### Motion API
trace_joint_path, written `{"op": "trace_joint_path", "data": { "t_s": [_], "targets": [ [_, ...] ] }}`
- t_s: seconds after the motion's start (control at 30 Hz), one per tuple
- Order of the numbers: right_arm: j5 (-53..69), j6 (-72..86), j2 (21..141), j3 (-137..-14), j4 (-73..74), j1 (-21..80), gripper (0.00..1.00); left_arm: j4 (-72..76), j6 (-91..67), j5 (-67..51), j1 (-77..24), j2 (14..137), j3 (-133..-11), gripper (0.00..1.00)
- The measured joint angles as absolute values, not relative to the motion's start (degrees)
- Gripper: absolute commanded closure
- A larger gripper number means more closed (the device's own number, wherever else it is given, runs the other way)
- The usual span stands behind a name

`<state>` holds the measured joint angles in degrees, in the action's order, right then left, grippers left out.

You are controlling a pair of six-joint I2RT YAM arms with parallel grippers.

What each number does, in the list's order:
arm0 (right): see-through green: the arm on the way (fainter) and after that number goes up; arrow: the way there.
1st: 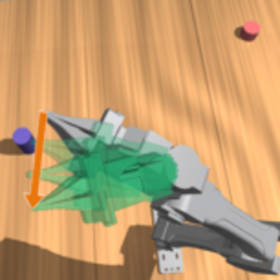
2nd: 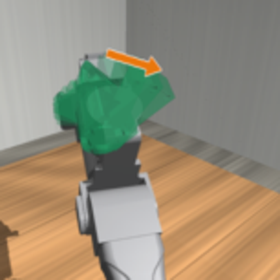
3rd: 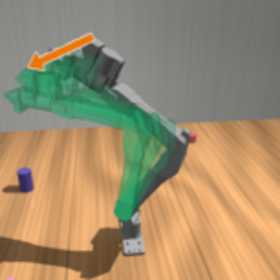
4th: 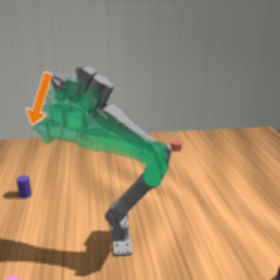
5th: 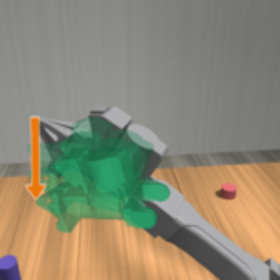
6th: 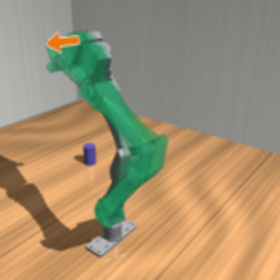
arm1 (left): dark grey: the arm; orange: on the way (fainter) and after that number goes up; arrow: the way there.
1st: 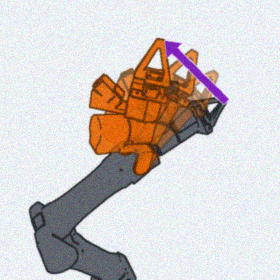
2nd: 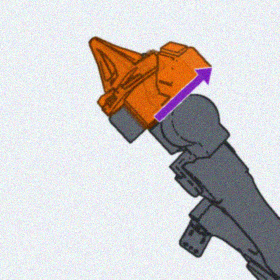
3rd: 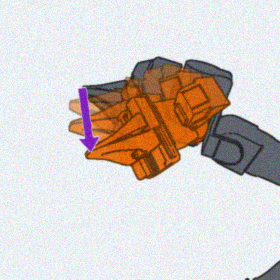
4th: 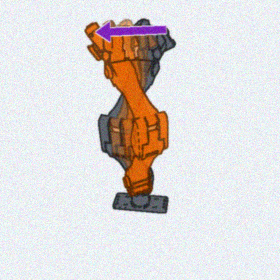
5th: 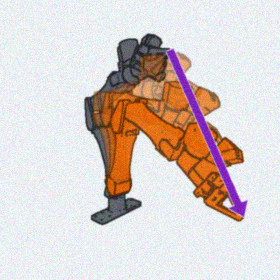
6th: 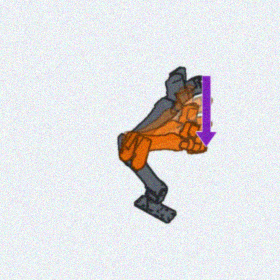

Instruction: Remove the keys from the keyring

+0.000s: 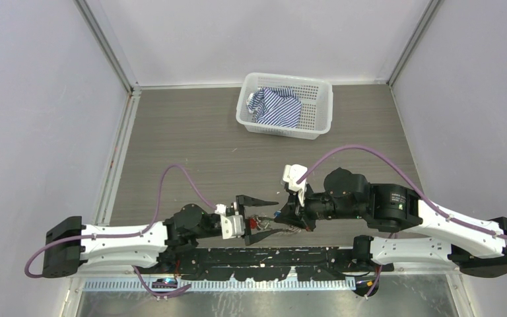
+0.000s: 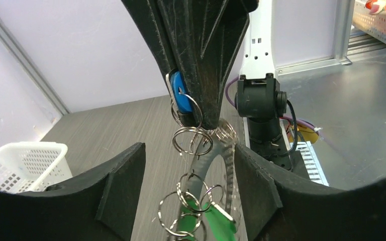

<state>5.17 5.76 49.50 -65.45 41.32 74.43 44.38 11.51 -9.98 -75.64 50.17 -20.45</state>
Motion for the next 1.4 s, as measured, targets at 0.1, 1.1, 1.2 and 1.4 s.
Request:
{"op": "trace_joint_path", "data": {
  "t_s": [0.1,1.1,1.2,1.4],
  "targets": [
    [5.5,6.0,49.5,-65.5,41.3,74.4,0.99,44.7,12.3,-10.7,-75.6,50.6,-20.6,0.34],
    [-0.1,-2.7,46.9,-57.8,44.1,74.4,0.99,18.1,18.4,-26.3,-53.1,52.0,-33.9,0.45],
    [-1.8,-5.0,46.9,-56.1,44.3,74.5,0.99,23.2,14.2,-36.9,-47.3,56.1,-34.8,0.46],
    [-5.5,-9.5,47.4,-55.5,45.5,74.8,0.99,29.6,7.7,-52.9,-44.5,67.1,-37.7,0.47]
  ]
}}
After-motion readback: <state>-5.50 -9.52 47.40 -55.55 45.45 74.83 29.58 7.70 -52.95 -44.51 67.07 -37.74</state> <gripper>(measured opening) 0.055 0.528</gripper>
